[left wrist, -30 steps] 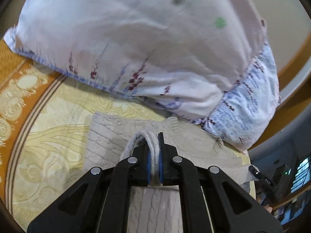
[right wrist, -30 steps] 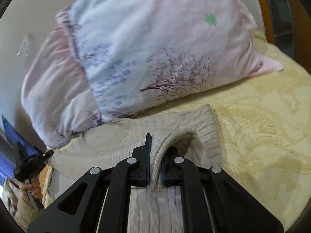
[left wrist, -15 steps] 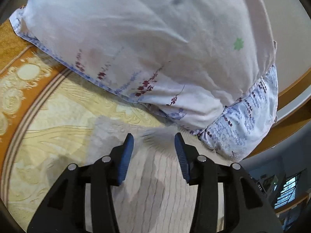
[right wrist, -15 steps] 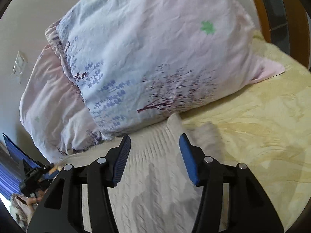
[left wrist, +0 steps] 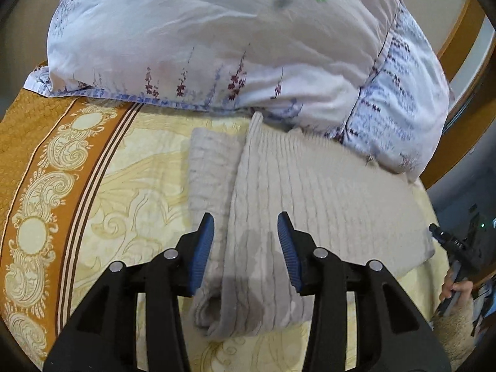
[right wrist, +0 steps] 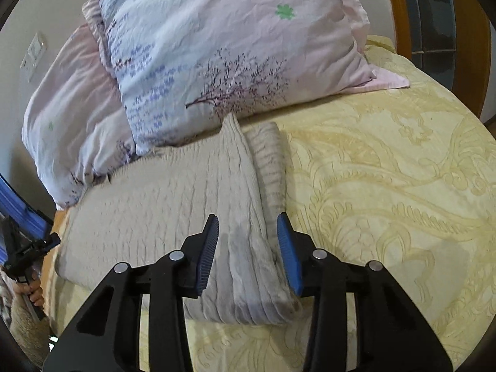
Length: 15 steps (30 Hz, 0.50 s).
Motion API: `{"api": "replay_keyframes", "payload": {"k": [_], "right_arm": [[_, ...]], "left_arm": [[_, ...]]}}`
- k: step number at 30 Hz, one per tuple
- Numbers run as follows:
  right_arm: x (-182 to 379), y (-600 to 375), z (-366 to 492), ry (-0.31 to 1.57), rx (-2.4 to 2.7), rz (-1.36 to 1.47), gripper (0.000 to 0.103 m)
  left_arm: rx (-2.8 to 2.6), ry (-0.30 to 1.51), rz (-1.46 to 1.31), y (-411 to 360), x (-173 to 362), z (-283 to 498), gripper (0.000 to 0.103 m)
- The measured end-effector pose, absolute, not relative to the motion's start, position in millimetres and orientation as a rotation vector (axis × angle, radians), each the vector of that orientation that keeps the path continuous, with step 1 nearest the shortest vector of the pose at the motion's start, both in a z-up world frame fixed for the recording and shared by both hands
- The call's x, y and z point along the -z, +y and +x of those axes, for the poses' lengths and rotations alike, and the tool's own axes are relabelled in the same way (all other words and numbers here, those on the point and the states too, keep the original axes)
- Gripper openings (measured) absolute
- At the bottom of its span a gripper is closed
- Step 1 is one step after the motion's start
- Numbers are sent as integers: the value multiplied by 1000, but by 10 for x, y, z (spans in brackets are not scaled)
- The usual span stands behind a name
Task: Fold small clothes
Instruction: 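Press and straighten the folded sweater with both tools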
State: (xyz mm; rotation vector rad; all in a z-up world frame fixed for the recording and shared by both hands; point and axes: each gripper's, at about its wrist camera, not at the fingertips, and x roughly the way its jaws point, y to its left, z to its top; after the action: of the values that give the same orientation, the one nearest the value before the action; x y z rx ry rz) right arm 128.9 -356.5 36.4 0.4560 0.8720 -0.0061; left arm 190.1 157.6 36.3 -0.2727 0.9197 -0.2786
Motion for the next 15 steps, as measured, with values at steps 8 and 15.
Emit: {"api": "replay_keyframes", "payload": {"k": [8,15], "right_arm": [[-307,-3532,1258,885,8,434,29],[-283,-3515,1254,889,3,418,16]], "left_arm": [[276,950,-266,1525,-240,1916,42],[295,965,-266,1478,-163,1915,24]]}}
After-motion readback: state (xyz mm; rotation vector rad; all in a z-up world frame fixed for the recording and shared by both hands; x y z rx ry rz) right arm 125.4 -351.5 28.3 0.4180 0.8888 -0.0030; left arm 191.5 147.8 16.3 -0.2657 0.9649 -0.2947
